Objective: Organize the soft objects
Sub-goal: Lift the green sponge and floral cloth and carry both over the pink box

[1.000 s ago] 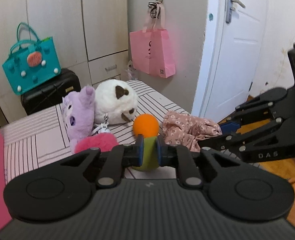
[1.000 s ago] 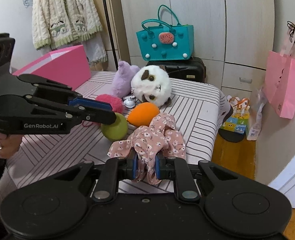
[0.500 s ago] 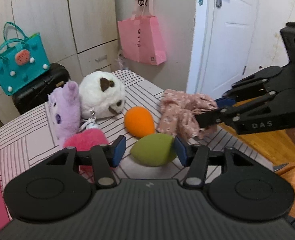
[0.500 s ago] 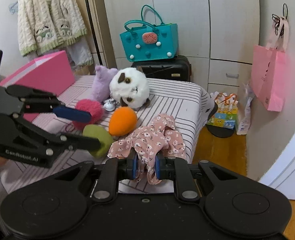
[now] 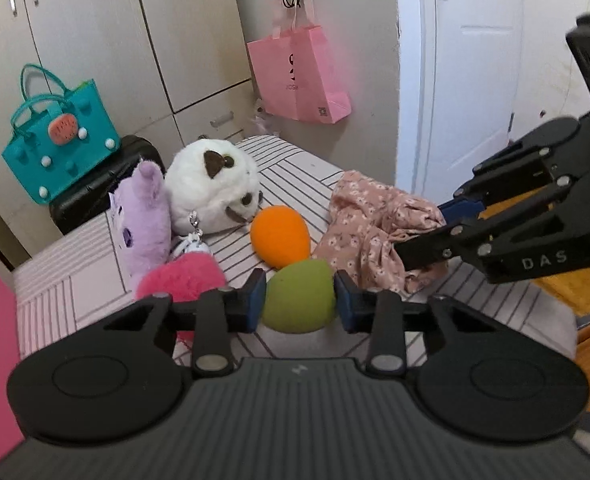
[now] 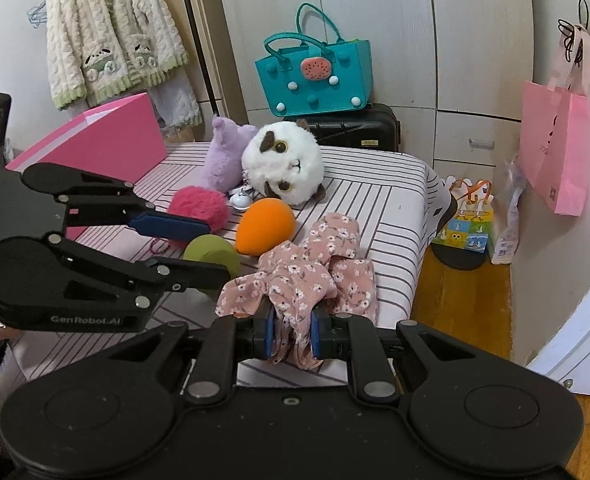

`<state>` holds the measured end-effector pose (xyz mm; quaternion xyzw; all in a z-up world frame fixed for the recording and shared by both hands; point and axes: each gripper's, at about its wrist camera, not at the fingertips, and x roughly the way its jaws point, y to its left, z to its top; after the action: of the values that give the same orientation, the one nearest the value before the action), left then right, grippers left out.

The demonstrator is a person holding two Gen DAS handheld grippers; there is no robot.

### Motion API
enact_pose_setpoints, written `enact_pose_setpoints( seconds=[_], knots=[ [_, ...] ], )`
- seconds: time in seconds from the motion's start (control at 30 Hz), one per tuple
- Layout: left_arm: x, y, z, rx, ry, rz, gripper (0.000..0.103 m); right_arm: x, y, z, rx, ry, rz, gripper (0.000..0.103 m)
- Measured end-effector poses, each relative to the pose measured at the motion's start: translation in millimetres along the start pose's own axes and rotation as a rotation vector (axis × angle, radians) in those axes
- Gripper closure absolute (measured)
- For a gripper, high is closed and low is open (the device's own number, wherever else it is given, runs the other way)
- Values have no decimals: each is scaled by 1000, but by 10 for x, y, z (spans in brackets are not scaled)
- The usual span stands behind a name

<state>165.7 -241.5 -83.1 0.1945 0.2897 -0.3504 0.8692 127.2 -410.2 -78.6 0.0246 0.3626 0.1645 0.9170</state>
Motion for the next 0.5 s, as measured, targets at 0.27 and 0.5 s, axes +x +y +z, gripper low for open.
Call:
enact_pose_setpoints(
  seconds=[0.27,0.5],
  knots=[
    [-154,31,14,-44,-4,-52,70,-28,76,-28,46,59,-35,83],
    [-356,118,-108,-100,54,-99,70,-101,114,-120,128,82,25,83]
  ],
)
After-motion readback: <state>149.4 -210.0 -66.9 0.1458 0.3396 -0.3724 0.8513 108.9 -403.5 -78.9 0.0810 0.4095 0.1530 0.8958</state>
